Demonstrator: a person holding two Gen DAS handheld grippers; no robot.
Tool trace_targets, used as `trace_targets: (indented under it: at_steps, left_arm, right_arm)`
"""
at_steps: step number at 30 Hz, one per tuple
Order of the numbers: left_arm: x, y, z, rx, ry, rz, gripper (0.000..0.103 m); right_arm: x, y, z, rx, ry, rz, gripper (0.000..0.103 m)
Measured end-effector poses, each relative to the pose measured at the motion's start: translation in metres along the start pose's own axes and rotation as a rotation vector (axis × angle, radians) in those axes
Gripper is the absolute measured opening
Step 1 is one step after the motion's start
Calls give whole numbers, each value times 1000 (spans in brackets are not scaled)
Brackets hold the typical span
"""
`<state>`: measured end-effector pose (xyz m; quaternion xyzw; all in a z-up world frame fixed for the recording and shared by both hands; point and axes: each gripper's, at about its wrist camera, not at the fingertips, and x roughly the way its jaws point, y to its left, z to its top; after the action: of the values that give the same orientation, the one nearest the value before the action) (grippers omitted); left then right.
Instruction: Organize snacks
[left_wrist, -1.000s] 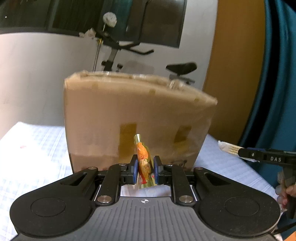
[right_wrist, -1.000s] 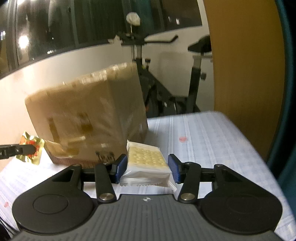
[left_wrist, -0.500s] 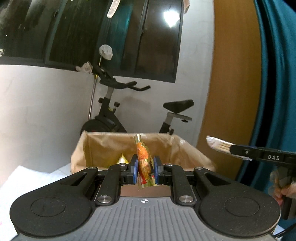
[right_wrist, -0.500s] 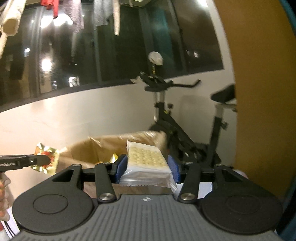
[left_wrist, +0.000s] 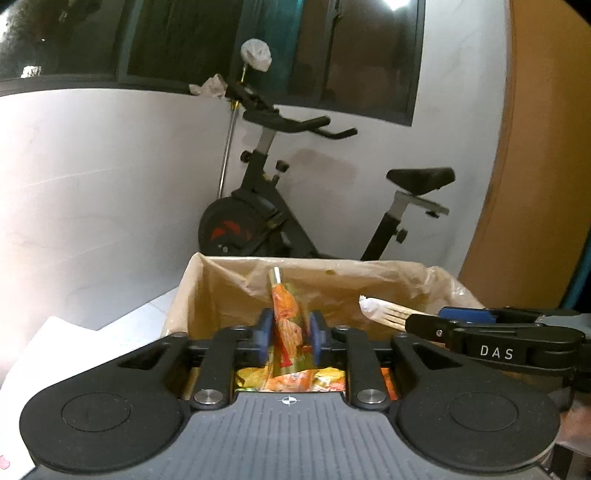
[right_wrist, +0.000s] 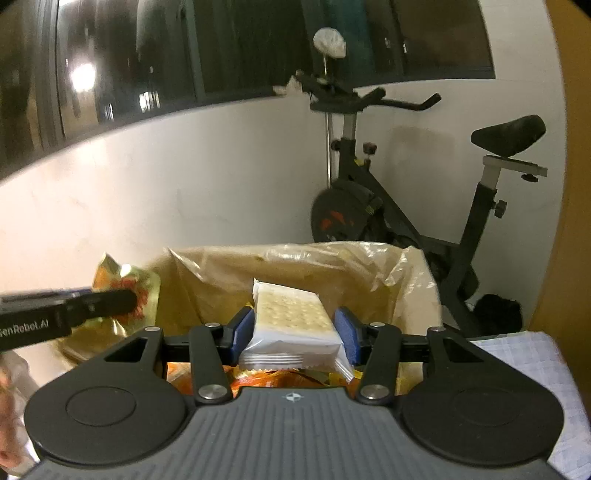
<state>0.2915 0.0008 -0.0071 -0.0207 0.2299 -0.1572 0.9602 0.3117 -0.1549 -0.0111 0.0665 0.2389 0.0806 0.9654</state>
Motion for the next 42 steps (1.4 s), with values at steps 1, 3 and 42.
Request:
trace_targets:
  at_steps: [1, 3, 42]
  left_arm:
    - [1, 2, 0, -2, 4, 1, 44]
    - [0, 5, 2, 0, 11, -6, 59]
    - [-184, -28, -5, 132, -144, 152, 97]
  right_arm:
    - [4, 0, -2, -4, 10, -10, 52]
    - [10, 1, -4, -7, 22, -20, 54]
    - [-185, 47, -28, 23, -129, -63, 103]
